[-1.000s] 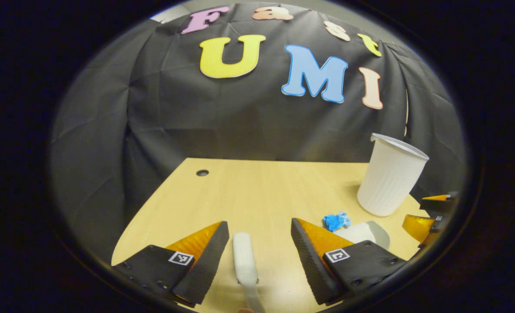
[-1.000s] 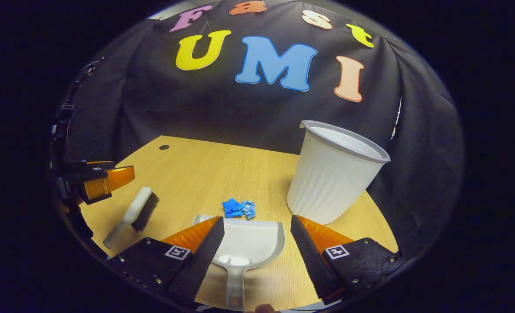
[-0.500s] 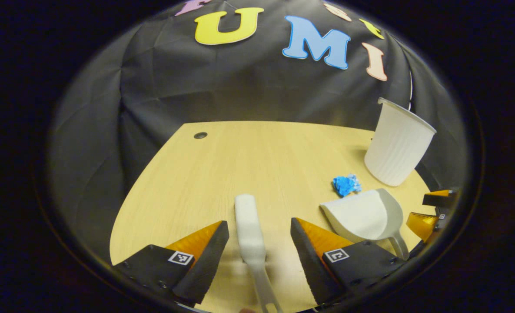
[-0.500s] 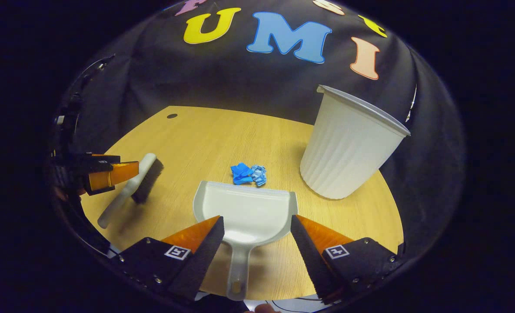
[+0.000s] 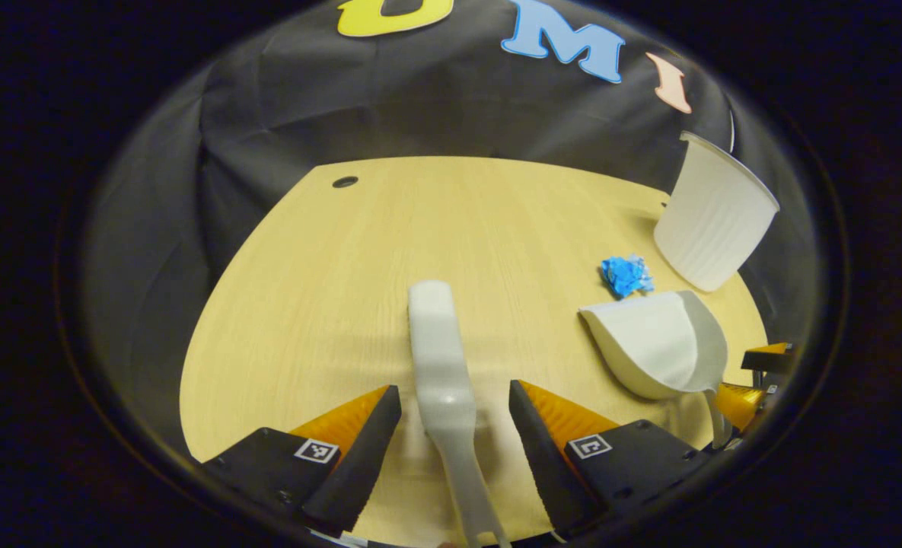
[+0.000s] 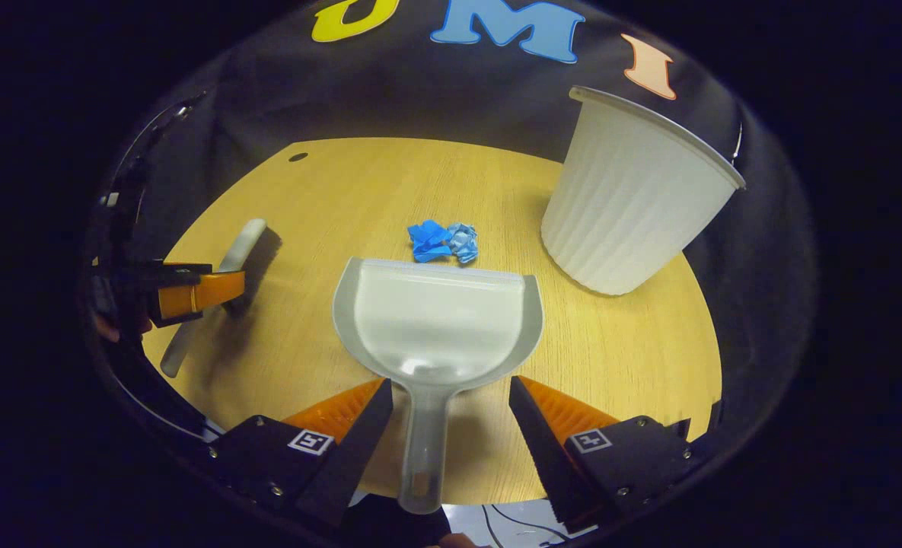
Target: Pick up the small broom and dustpan from the desktop, sweep the trash into the dustpan with the broom, and then empty the trash into the garbage bin.
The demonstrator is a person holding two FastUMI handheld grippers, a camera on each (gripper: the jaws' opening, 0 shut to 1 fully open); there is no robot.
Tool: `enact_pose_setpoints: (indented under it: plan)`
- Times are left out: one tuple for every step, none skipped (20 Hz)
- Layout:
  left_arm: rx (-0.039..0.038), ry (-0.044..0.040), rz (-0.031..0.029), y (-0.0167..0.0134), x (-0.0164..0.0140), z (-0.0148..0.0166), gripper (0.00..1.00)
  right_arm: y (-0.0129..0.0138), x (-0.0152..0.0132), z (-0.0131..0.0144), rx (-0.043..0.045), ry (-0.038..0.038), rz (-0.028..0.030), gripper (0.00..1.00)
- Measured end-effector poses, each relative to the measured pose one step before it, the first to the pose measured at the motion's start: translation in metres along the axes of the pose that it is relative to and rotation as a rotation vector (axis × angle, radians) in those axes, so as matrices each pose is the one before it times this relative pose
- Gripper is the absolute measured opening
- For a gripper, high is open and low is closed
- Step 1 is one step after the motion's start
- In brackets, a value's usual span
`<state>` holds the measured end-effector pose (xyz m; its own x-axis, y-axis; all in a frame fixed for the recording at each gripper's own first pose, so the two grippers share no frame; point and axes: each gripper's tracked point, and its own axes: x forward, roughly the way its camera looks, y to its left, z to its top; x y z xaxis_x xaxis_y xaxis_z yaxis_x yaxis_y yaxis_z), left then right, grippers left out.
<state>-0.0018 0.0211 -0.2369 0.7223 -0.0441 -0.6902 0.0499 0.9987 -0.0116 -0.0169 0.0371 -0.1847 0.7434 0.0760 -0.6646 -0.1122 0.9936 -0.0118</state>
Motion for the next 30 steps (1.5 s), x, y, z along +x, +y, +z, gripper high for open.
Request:
enact_pose_setpoints:
  plan:
    - [0.00220, 0.01202, 0.00076, 0.00018, 0.00287, -0.00135, 0.96, 0.00005, 0.00322, -0.00458, 0.00909, 0.02473, 0.00457, 0.96]
    - [0.00151, 0.01117, -0.00035, -0.00094, 0.00414, -0.00143, 0.94, 0.00125, 0.00301, -0.00380, 0.00710, 0.02742, 0.00920, 0.97]
    - [0.00126, 0.01196, 0.00033, -0.00010, 0.00359, -0.00068, 0.94, 0.00035, 0.00366, -0.00514, 0.00710, 0.02747, 0.01006, 0.96]
    - [0.00105, 0.00977, 0.00048, -0.00071, 0.00337, -0.00065, 0.94, 0.00108, 0.00294, -0.00286, 0.00603, 0.02381, 0.00956, 0.96]
    - [0.00251, 0.00820, 0.00057, -0.00060, 0.00278, 0.00012, 0.94, 0.00182, 0.00406, -0.00228, 0.00484, 0.01957, 0.00725, 0.96]
    - [0.00332, 0.00703, 0.00043, -0.00004, 0.00329, -0.00028, 0.96, 0.00148, 0.00418, -0.00052, 0.00326, 0.01438, 0.00882, 0.97]
    - [0.00322, 0.00763, 0.00397, 0.00018, 0.00336, -0.00006, 0.96, 0.00064, 0.00531, -0.00159, 0.00366, 0.01484, 0.00287, 0.96]
    - [0.00299, 0.00954, 0.00462, -0.00043, 0.00372, -0.00108, 0.96, 0.00021, 0.00449, -0.00012, 0.00272, 0.01375, 0.00051, 0.97]
    - [0.00236, 0.01071, 0.00097, 0.00013, 0.00178, -0.00043, 0.96, 0.00055, 0.00416, -0.00100, -0.00023, 0.01174, 0.00306, 0.97]
    - [0.00103, 0.00830, 0.00143, -0.00137, 0.00410, -0.00136, 0.94, 0.00092, 0.00372, 0.00073, -0.00160, 0.00948, 0.00353, 0.97]
    - [0.00085, 0.00577, 0.00241, 0.00007, 0.00268, -0.00051, 0.94, 0.00045, 0.00496, 0.00071, -0.00279, 0.00335, 0.00083, 0.96]
    - [0.00018, 0.00500, 0.00410, 0.00020, 0.00223, 0.00008, 0.94, -0.00071, 0.00343, 0.00147, -0.00395, 0.00444, -0.00122, 0.96]
    - [0.00056, 0.00422, 0.00117, 0.00028, 0.00090, -0.00020, 0.94, -0.00034, 0.00249, 0.00096, -0.00083, 0.00146, -0.00087, 0.96]
    - [-0.00001, 0.00310, 0.00367, 0.00079, 0.00210, 0.00004, 0.92, -0.00119, 0.00182, 0.00148, 0.00370, 0.00224, -0.00239, 0.92]
    - [0.00168, 0.00301, 0.00282, -0.00014, 0.00262, 0.00020, 0.88, 0.00122, 0.00256, 0.00087, 0.00321, 0.00097, 0.00876, 0.86]
    - [0.00300, 0.00581, 0.00636, 0.00146, 0.00252, -0.00194, 0.83, -0.00073, 0.00123, 0.00120, 0.00022, 0.00173, 0.00053, 0.82]
    - [0.00421, 0.01159, 0.00261, 0.00096, 0.00177, -0.00166, 0.78, -0.00065, 0.00080, -0.00109, -0.00384, 0.00428, 0.00421, 0.80]
    - [0.01152, -0.00278, 0.00351, 0.00123, 0.00007, 0.00120, 0.76, -0.00059, -0.00037, 0.00119, -0.00545, -0.00176, 0.00098, 0.79]
    - [0.01939, -0.00236, 0.00673, 0.00253, 0.00296, 0.00139, 0.77, -0.00022, 0.00203, -0.00184, -0.00480, 0.00049, 0.00176, 0.80]
    - [0.01839, -0.01119, 0.00094, 0.00055, 0.00029, 0.00420, 0.66, 0.00137, -0.00142, 0.00034, -0.00091, -0.00114, 0.00474, 0.67]
    - [0.01452, 0.00253, 0.00179, 0.00079, -0.00020, 0.00141, 0.63, 0.00096, 0.00114, -0.00120, -0.00449, -0.00036, 0.00488, 0.63]
    - [0.01140, -0.00749, -0.00260, 0.00140, -0.00200, 0.00375, 0.60, -0.00101, 0.00004, 0.00028, -0.00741, -0.00200, 0.00246, 0.58]
    - [0.00784, -0.00157, -0.00304, 0.00133, -0.00072, 0.00261, 0.60, 0.00032, -0.00059, -0.00029, -0.00328, 0.00010, 0.00197, 0.58]
    - [0.00774, -0.00528, -0.00739, -0.00103, 0.00004, 0.00333, 0.62, -0.00272, -0.00236, 0.00318, 0.00816, -0.01380, -0.01206, 0.51]
    - [0.01145, -0.00400, -0.00561, -0.00085, -0.00121, 0.00186, 0.59, 0.00043, 0.00252, -0.00251, -0.00660, 0.00699, 0.00637, 0.39]
    - [0.00933, -0.01085, -0.00408, -0.00133, 0.00154, 0.00211, 0.57, -0.00033, -0.00163, 0.00199, -0.00170, -0.00540, 0.00317, 0.36]
    - [0.00496, -0.00825, -0.00542, -0.00057, -0.00072, 0.00506, 0.57, -0.00075, 0.00224, -0.00178, -0.00409, 0.00328, 0.00165, 0.36]
    - [0.00049, -0.00747, -0.00955, -0.00449, 0.00312, 0.00221, 0.55, -0.00088, -0.00052, 0.00128, -0.00912, -0.00486, 0.00440, 0.36]
    - [-0.00202, 0.00227, -0.01006, -0.00388, 0.00129, 0.00300, 0.52, -0.00135, 0.00015, -0.00152, -0.01377, 0.00248, 0.00219, 0.36]
    - [0.00081, -0.00079, -0.00589, -0.00347, 0.00293, 0.00370, 0.50, -0.00129, 0.00027, 0.00074, -0.01084, -0.00336, 0.00384, 0.34]
